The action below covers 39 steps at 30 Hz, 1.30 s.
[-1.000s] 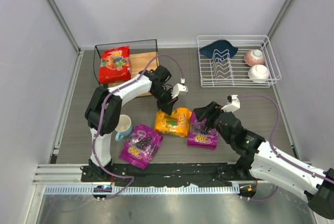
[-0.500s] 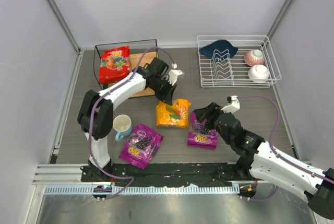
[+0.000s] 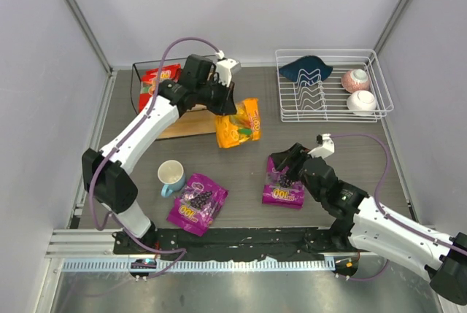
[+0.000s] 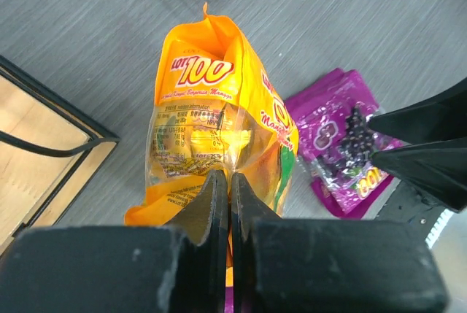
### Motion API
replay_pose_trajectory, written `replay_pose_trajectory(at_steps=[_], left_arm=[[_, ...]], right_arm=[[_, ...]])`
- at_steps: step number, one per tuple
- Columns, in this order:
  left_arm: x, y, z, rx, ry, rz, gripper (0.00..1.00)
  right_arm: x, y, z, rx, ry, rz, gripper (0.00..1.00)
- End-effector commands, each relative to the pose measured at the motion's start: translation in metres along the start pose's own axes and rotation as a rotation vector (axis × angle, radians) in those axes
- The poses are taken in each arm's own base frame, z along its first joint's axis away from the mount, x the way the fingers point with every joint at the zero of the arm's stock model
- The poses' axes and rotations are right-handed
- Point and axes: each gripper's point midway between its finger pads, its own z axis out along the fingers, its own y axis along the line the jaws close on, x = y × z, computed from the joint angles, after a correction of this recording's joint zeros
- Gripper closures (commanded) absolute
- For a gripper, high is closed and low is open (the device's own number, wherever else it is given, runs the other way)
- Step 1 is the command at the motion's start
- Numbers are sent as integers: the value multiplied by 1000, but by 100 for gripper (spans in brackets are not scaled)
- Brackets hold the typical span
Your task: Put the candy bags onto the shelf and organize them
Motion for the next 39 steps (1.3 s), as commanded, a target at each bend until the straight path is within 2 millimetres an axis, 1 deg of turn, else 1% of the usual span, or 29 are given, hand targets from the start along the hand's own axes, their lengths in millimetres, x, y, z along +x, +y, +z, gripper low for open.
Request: replay_pose_trajectory(at_steps=[1, 2, 3, 4, 6, 7, 8, 9, 11, 12, 14, 15, 16, 17, 18, 19, 20, 21, 23, 24, 26, 28, 29, 31, 37, 39], left_arm=[[-86, -41, -71, 59, -281, 62, 100], [-93, -43, -79, 62, -304, 63, 100], [-106, -47, -92, 65, -344, 68, 100], [-115, -42, -101, 56, -378, 45, 100], [-133, -44, -124, 78, -447, 6, 100], [-145, -34, -138, 62, -502, -10, 100], [-154, -32, -150, 62, -538, -18, 100], [-163, -17, -162, 31, -584, -31, 100], [-173, -2, -177, -8, -637, -81, 100], [-180, 19, -191, -54, -683, -108, 100], [-183, 40, -203, -84, -724, -204, 100], [-187, 61, -218, -129, -769, -238, 100], [-187, 70, -222, -125, -786, -307, 100], [-183, 82, -222, -136, -791, -354, 100], [-182, 96, -231, -152, -817, -382, 100], [-180, 101, -231, -144, -826, -432, 100], [-172, 110, -224, -152, -813, -466, 100], [-171, 111, -226, -152, -829, -468, 100], [-160, 117, -215, -146, -812, -510, 100], [-161, 117, -215, -142, -823, -514, 100], [-155, 120, -209, -137, -812, -555, 100], [-153, 119, -206, -114, -812, -578, 100], [-147, 120, -199, -101, -798, -601, 100], [-146, 117, -198, -74, -805, -630, 100], [-140, 128, -190, -80, -811, -761, 100], [-137, 132, -183, -87, -808, -806, 100]], right_arm=[[-10, 8, 2, -20, -48, 33, 30], [-10, 8, 2, -18, -49, 33, 30], [-10, 8, 2, -18, -49, 34, 30], [-10, 8, 2, -19, -51, 36, 30], [-10, 8, 2, -20, -50, 35, 30], [-10, 8, 3, -20, -51, 38, 30], [-10, 8, 3, -19, -51, 37, 30], [-9, 8, 3, -20, -48, 37, 30], [-9, 10, 4, -24, -47, 39, 30], [-9, 9, 4, -23, -46, 38, 30], [-8, 10, 5, -25, -44, 38, 30], [-8, 10, 6, -24, -43, 36, 30], [-7, 10, 6, -24, -41, 34, 30], [-6, 10, 7, -22, -41, 33, 30], [-6, 9, 7, -18, -39, 33, 30], [-5, 9, 8, -20, -35, 31, 30], [-4, 8, 8, -15, -34, 28, 30], [-4, 9, 8, -15, -34, 27, 30], [-4, 8, 9, -10, -32, 26, 30], [-4, 7, 9, -9, -33, 25, 30], [-3, 7, 9, -9, -31, 24, 30], [-3, 6, 10, -6, -31, 24, 30], [-3, 6, 9, -6, -33, 26, 30], [-3, 5, 10, -4, -33, 27, 30], [-3, 8, 11, -3, -31, 22, 30], [-3, 8, 11, -1, -30, 24, 30]])
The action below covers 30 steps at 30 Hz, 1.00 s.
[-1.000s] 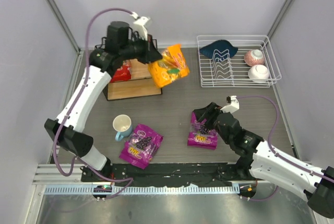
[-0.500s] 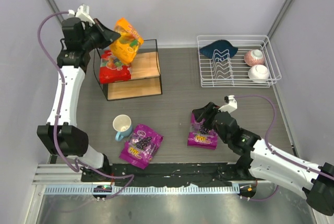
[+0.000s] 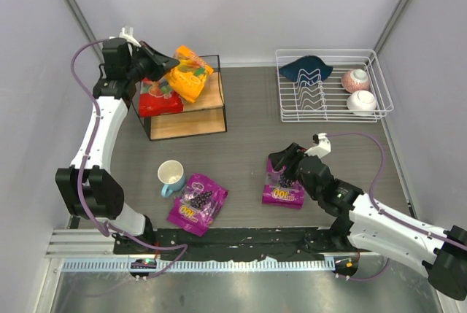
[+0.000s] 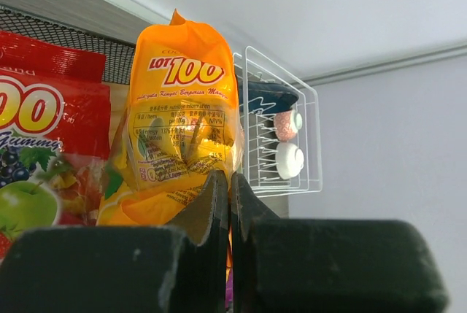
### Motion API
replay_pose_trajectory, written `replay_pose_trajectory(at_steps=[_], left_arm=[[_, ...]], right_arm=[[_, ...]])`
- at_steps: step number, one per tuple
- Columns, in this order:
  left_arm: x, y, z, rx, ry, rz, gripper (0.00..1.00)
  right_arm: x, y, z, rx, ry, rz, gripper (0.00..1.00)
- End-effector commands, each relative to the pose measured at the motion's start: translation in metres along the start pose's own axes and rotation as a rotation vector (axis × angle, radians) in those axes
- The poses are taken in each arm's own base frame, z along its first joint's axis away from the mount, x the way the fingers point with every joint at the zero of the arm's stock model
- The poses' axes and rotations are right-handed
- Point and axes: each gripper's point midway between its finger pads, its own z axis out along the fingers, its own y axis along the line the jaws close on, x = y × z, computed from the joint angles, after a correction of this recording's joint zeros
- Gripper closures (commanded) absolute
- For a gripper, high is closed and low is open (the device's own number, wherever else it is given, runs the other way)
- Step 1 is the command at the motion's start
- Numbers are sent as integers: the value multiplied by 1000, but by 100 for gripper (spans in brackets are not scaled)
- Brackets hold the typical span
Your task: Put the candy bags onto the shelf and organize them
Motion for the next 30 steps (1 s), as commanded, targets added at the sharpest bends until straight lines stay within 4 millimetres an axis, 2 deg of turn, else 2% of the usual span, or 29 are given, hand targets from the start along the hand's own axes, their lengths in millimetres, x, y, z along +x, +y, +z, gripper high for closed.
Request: replay_pose_trajectory(at_steps=[1, 6, 7, 11, 15, 17, 18, 19, 21, 22, 23, 25, 27, 28, 30], left_arm=[[-29, -57, -22, 150, -133, -41, 100], [-13, -58, -12, 103, -135, -57, 100], [-17, -55, -11, 72, -167, -64, 100], [-10, -41, -3, -9, -173, -101, 100], [4, -32, 6, -27, -145, -125, 100], [8, -27, 11, -31, -137, -125, 86], [9, -26, 12, -30, -132, -121, 74], [8, -28, 12, -26, -132, -97, 55], [8, -28, 11, -24, -124, -71, 36], [7, -29, 10, -21, -122, -46, 20], [6, -30, 9, -13, -119, -33, 13], [5, -36, 7, 8, -101, 10, 2], [4, -34, 7, 1, -84, 55, 0], [0, -41, 4, 13, -83, 88, 0], [3, -31, 6, -20, -47, 192, 0]], right_arm=[[-13, 16, 2, -43, -53, 44, 30], [-13, 15, 2, -43, -55, 48, 30], [-12, 14, 2, -42, -55, 49, 30], [-14, 13, 0, -42, -62, 50, 30], [-15, 12, -1, -40, -68, 55, 30], [-14, 10, 0, -34, -68, 54, 30], [-14, 10, 0, -35, -66, 55, 30], [-14, 10, 0, -34, -66, 57, 30], [-13, 9, 0, -31, -65, 56, 30], [-14, 9, 0, -32, -68, 56, 30], [-14, 9, 0, -32, -68, 53, 30], [-14, 10, 1, -32, -69, 51, 30], [-13, 11, 2, -33, -65, 45, 30], [-13, 11, 2, -32, -64, 44, 30], [-10, 10, 3, -30, -56, 43, 30]])
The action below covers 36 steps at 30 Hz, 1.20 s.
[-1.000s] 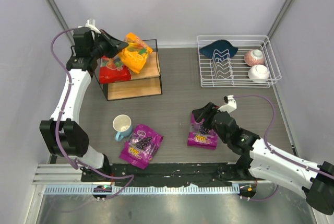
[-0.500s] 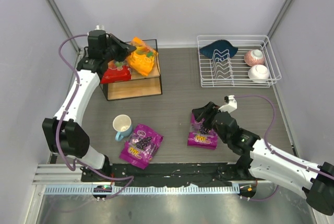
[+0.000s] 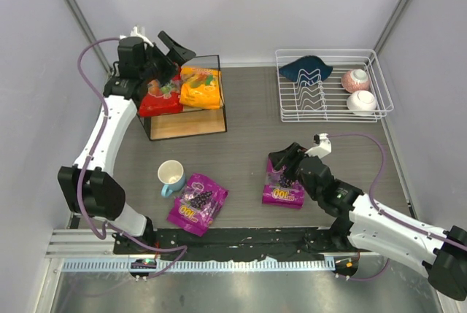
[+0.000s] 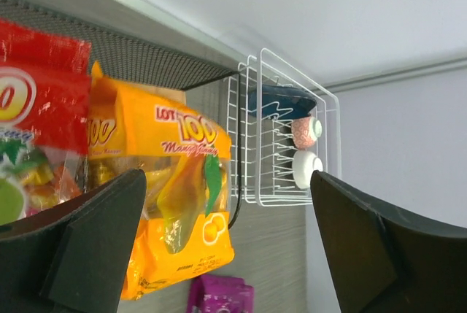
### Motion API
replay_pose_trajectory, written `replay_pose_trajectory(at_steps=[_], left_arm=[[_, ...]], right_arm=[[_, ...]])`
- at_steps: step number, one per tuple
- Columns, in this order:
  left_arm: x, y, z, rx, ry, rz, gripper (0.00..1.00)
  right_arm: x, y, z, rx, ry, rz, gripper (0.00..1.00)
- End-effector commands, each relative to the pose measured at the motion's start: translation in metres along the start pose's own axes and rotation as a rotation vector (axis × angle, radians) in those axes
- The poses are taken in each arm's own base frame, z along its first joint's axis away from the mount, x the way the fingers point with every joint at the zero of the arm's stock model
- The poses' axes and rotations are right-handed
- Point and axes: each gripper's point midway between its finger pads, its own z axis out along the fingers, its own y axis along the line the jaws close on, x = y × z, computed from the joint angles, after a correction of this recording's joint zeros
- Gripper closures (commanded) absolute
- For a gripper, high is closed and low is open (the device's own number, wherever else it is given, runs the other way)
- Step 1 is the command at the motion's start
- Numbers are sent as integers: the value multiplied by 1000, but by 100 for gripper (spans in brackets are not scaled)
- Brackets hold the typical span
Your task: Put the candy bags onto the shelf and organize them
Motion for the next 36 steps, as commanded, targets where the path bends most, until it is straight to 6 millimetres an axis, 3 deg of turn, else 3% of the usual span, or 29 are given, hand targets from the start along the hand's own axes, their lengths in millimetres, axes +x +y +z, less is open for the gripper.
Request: replay_pose_trajectory(at_steps=[1, 6, 11, 16, 24, 30, 36], left_arm=[[-22, -28, -15, 77, -17, 244, 0], [-18, -8, -15, 42, 45, 500, 0], [8, -10, -24, 195, 149, 755, 7], [25, 5, -18, 226, 244, 836, 32], [49, 9, -10, 312, 335, 857, 74], [67, 35, 0, 270, 395, 898, 91], [77, 70, 8, 167, 454, 910, 94]], right_arm=[[-8, 8, 3, -19, -41, 22, 30], [-6, 9, 5, -22, -35, 21, 30], [-6, 9, 7, -17, -34, 16, 30], [-5, 11, 8, -15, -29, 14, 30], [-3, 11, 10, -12, -23, 10, 30], [-2, 11, 12, -6, -21, 8, 30], [0, 11, 15, 0, -14, 1, 30]])
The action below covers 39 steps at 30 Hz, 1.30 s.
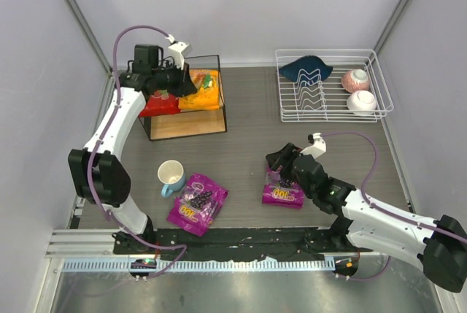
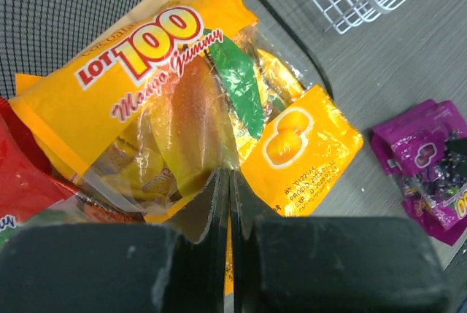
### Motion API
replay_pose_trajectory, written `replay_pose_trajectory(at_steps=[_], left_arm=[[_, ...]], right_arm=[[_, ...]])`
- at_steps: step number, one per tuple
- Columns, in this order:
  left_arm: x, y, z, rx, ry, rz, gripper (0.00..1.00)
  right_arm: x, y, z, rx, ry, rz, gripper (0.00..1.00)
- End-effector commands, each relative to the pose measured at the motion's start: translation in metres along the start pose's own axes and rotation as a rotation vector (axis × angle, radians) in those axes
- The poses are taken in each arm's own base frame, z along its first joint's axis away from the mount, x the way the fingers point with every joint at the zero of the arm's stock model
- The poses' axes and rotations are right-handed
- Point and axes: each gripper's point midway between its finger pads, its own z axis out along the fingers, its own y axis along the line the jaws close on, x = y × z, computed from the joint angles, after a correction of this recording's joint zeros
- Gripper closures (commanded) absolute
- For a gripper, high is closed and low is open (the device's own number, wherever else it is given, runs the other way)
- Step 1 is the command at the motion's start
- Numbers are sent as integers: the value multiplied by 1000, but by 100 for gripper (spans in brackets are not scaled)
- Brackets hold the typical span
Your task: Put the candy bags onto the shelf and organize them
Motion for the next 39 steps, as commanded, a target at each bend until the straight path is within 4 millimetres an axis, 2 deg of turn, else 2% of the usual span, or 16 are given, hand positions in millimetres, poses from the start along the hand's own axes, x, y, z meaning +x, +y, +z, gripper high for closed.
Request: replay_pose_trajectory(at_steps=[1, 6, 10, 13, 16, 19, 20, 25, 27, 29, 31, 32, 34, 36, 37, 39], left_arm=[[26, 13, 7, -44, 80, 8, 95], [39, 21, 13, -67, 126, -26, 98], [36, 22, 13, -74, 125, -31, 99], [14, 17, 4, -75, 68, -12, 99], [-16, 6, -10, -68, -13, 1, 97], [-40, -5, -21, -46, -68, 0, 92], [-50, -8, -26, -45, -90, 5, 88], [-64, -14, -42, -52, -121, 23, 75], [-63, -15, -50, -60, -122, 42, 59], [-67, -14, -67, -82, -151, 54, 42], [-64, -16, -82, -102, -171, 58, 34], [-62, -10, -89, -120, -178, 57, 29], [-49, -5, -94, -154, -156, 66, 27], [-36, -2, -104, -195, -132, 75, 25], [-23, 1, -101, -201, -103, 86, 25], [-12, 0, -108, -216, -87, 91, 24]], right_arm=[[-14, 19, 1, -40, -43, 27, 30], [-14, 19, 2, -40, -43, 27, 30], [-14, 19, 1, -42, -43, 26, 30], [-14, 19, 1, -42, -44, 26, 30], [-13, 18, 2, -40, -41, 26, 30], [-14, 19, 2, -43, -42, 26, 30], [-14, 20, 1, -44, -42, 27, 30], [-16, 21, -1, -51, -45, 9, 30], [-20, 20, -2, -31, -49, -12, 29], [-27, 18, -4, 3, -58, -64, 29], [-33, 17, -5, 30, -69, -110, 28], [-38, 20, -7, 37, -70, -128, 27], [-48, 24, -8, 61, -83, -158, 26], [-48, 17, -9, 109, -69, -185, 25], [-50, 15, -10, 130, -68, -185, 25], [-53, 2, -16, 229, -60, -163, 24]])
